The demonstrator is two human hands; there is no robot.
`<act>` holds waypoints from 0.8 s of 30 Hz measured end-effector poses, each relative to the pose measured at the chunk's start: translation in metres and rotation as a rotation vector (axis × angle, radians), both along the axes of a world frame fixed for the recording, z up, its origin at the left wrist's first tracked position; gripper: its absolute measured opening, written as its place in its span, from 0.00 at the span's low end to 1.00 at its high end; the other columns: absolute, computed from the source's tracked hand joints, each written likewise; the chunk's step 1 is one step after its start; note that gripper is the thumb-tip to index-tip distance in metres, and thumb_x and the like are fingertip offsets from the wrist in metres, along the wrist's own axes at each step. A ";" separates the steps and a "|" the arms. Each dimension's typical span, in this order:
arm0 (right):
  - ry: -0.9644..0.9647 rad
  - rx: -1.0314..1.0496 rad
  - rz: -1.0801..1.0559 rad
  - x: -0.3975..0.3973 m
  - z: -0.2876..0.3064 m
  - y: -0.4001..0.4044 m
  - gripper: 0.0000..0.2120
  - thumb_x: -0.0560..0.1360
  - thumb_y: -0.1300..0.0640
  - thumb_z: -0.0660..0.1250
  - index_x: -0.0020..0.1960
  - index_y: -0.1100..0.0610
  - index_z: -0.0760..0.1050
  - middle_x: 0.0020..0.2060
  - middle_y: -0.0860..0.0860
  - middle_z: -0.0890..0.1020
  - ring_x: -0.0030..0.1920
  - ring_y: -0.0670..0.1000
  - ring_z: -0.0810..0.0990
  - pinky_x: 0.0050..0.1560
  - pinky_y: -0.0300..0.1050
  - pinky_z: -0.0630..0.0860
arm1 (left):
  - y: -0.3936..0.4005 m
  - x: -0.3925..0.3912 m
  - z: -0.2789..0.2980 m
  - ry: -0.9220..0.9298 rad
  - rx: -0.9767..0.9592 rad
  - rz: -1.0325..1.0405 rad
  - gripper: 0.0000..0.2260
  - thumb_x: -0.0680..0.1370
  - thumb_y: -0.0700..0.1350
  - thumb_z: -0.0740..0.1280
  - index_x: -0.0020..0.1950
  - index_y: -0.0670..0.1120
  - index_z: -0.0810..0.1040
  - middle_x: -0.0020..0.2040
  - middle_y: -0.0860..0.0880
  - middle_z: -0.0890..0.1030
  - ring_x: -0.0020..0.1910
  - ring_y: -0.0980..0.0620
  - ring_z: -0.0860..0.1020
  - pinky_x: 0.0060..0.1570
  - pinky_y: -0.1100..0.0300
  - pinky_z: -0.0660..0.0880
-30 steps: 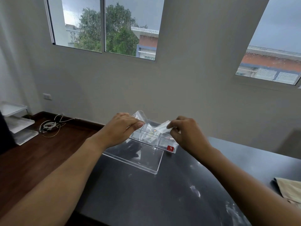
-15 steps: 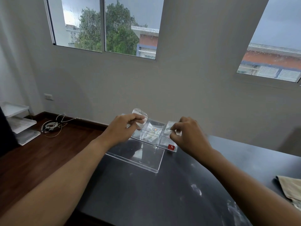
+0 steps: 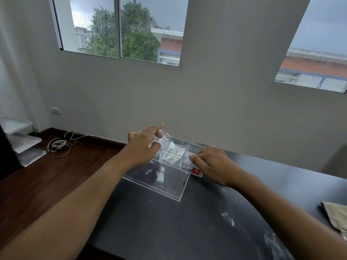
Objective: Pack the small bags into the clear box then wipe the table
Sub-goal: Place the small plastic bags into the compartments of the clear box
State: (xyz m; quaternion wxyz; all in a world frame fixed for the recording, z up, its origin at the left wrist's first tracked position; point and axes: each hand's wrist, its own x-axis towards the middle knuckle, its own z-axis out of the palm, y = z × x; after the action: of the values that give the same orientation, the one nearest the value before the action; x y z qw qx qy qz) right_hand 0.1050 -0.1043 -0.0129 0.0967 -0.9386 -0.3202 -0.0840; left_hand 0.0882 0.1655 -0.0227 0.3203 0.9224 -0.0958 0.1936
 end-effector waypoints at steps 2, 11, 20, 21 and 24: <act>0.011 -0.018 0.009 0.000 0.000 -0.001 0.27 0.84 0.38 0.46 0.31 0.47 0.66 0.34 0.46 0.74 0.38 0.42 0.71 0.62 0.51 0.66 | 0.000 0.001 -0.001 0.021 0.015 0.026 0.25 0.81 0.46 0.62 0.78 0.58 0.65 0.59 0.60 0.75 0.55 0.63 0.74 0.61 0.56 0.56; -0.118 0.175 0.015 -0.008 -0.002 -0.008 0.18 0.75 0.34 0.66 0.56 0.45 0.81 0.52 0.41 0.81 0.56 0.44 0.79 0.68 0.51 0.67 | 0.004 0.002 -0.006 -0.132 0.250 0.135 0.14 0.77 0.59 0.57 0.55 0.61 0.80 0.60 0.63 0.76 0.66 0.55 0.70 0.60 0.54 0.55; -0.131 0.210 0.044 -0.007 -0.003 -0.009 0.15 0.73 0.35 0.67 0.42 0.46 0.78 0.37 0.39 0.82 0.43 0.40 0.80 0.59 0.52 0.75 | 0.010 0.004 -0.005 -0.110 0.358 -0.007 0.29 0.81 0.71 0.49 0.48 0.55 0.82 0.45 0.58 0.85 0.51 0.57 0.80 0.69 0.49 0.59; -0.135 0.196 0.037 -0.006 -0.004 -0.009 0.16 0.74 0.35 0.66 0.42 0.47 0.79 0.37 0.39 0.82 0.43 0.40 0.80 0.59 0.51 0.73 | 0.010 0.004 -0.006 -0.106 0.370 -0.011 0.28 0.81 0.70 0.48 0.47 0.54 0.82 0.39 0.56 0.84 0.46 0.57 0.80 0.71 0.49 0.60; -0.147 0.126 0.019 -0.005 -0.007 -0.009 0.20 0.76 0.33 0.60 0.40 0.48 0.79 0.36 0.41 0.82 0.42 0.41 0.77 0.55 0.46 0.66 | 0.011 0.005 -0.008 -0.113 0.391 -0.026 0.28 0.83 0.69 0.48 0.45 0.53 0.79 0.31 0.53 0.79 0.37 0.55 0.79 0.72 0.47 0.63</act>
State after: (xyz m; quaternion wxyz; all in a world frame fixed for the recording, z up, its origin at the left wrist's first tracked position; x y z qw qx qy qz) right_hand 0.1004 -0.1132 -0.0194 0.1329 -0.9188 -0.3296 -0.1716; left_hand 0.0937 0.1764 -0.0310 0.1319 0.9533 -0.1611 0.2187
